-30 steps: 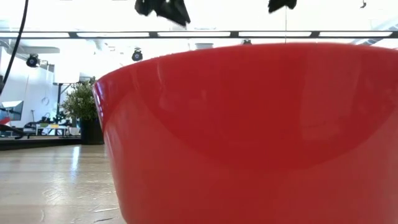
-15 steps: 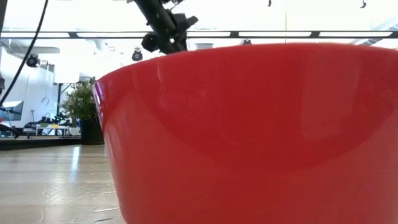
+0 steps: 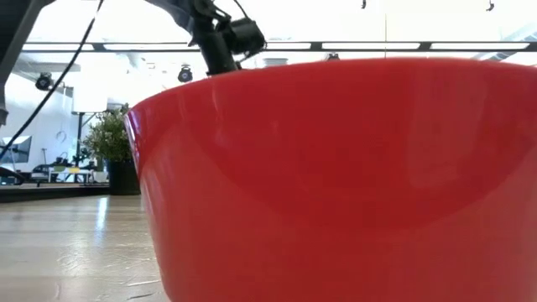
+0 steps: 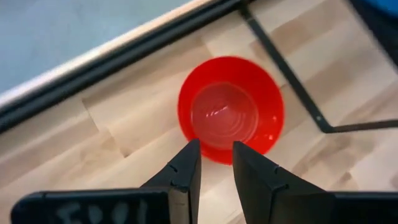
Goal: Pick & Place Mini bowls
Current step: Stack the top red bowl on the red bowl
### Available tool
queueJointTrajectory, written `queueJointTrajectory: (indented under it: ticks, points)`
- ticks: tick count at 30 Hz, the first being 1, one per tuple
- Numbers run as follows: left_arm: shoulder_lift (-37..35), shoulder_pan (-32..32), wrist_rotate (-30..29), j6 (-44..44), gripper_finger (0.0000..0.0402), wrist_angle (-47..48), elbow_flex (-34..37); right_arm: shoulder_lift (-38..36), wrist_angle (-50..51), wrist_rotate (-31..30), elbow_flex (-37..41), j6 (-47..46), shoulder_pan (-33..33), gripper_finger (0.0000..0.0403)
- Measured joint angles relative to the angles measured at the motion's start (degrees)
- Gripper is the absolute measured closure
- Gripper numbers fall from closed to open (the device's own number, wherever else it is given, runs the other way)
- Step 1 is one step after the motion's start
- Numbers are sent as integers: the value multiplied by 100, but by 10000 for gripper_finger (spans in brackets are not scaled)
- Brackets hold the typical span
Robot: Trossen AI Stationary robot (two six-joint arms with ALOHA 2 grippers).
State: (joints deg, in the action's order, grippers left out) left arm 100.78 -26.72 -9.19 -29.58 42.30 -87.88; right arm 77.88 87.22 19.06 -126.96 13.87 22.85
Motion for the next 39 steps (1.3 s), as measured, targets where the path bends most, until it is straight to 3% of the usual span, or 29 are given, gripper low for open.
queueJointTrajectory:
  ticks: [18, 23, 39]
  points:
    - [1173, -269, 299, -359, 317, 71, 0, 132, 264, -10, 22, -38, 2, 300]
    - [1239, -337, 573, -377, 317, -222, 0, 132, 264, -10, 24, 9, 2, 305]
    - [1530, -398, 583, -1119, 317, -534, 1, 130, 262, -9, 24, 152, 2, 310]
